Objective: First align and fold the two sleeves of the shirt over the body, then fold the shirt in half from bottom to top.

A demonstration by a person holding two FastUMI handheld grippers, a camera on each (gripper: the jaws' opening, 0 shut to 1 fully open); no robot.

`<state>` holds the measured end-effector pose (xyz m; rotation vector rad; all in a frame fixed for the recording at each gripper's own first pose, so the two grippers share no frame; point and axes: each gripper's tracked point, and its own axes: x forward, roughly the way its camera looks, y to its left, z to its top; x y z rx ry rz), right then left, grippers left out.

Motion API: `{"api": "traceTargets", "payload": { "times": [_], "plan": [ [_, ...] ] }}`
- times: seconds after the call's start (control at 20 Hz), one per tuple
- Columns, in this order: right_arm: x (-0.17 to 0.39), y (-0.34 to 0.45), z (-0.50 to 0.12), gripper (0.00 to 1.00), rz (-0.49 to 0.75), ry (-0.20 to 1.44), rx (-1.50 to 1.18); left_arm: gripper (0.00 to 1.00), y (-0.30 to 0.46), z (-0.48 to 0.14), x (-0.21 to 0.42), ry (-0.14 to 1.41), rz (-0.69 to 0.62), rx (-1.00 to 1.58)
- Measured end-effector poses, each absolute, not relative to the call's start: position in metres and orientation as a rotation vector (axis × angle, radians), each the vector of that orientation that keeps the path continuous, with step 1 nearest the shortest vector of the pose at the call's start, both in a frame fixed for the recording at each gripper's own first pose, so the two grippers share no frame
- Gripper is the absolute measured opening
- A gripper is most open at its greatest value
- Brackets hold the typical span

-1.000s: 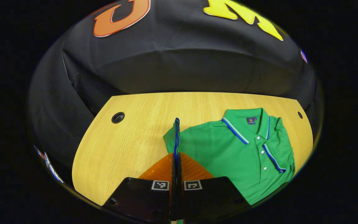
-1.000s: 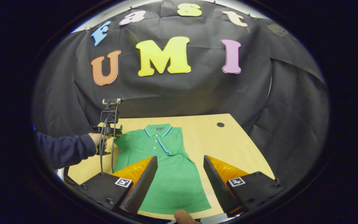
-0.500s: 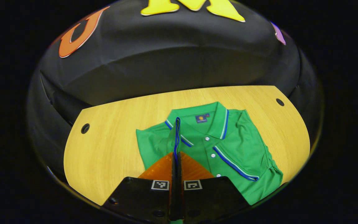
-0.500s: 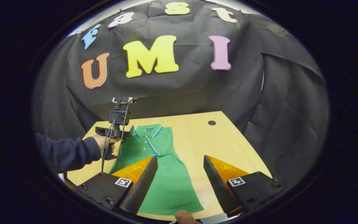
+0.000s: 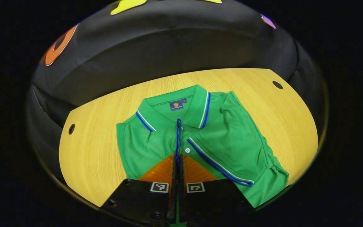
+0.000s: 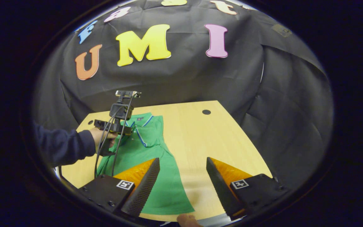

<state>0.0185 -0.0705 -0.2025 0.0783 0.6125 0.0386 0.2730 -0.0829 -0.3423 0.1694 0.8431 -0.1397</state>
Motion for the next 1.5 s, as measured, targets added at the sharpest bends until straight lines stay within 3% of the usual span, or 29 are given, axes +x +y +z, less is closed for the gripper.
{"api": "traceTargets", "payload": {
  "times": [0.1, 0.25, 0.3, 0.35, 0.45, 0.85, 1.3, 1.5],
  "plan": [
    [0.022, -0.07, -0.205, 0.94, 0.053, 0.612, 0.061, 0.12, -0.092, -0.34, 0.267, 0.863, -0.163, 0.146],
    [0.032, -0.07, -0.209, 0.96, 0.082, 0.603, 0.034, 0.38, -0.094, -0.325, 0.254, 0.869, -0.175, 0.099],
    [0.033, -0.068, -0.208, 0.94, 0.09, 0.6, 0.029, 0.34, -0.095, -0.319, 0.247, 0.863, -0.18, 0.075],
    [0.032, -0.066, -0.206, 0.96, 0.092, 0.6, 0.023, 0.72, -0.093, -0.311, 0.241, 0.859, -0.177, 0.052],
    [0.027, -0.065, -0.205, 0.94, 0.096, 0.604, 0.017, 0.93, -0.082, -0.296, 0.226, 0.848, -0.154, 0.022],
    [0.009, -0.036, -0.243, 0.96, 0.206, 0.703, -0.035, 0.95, -0.011, -0.277, 0.12, 0.773, -0.095, 0.035],
    [-0.021, -0.04, -0.326, 0.96, 0.241, 0.922, -0.07, 0.95, 0.043, -0.361, -0.06, 1.004, -0.007, -0.004],
    [-0.043, -0.046, -0.357, 0.96, 0.249, 1.015, -0.093, 0.95, 0.044, -0.37, -0.107, 1.074, -0.002, -0.003]
  ]
}}
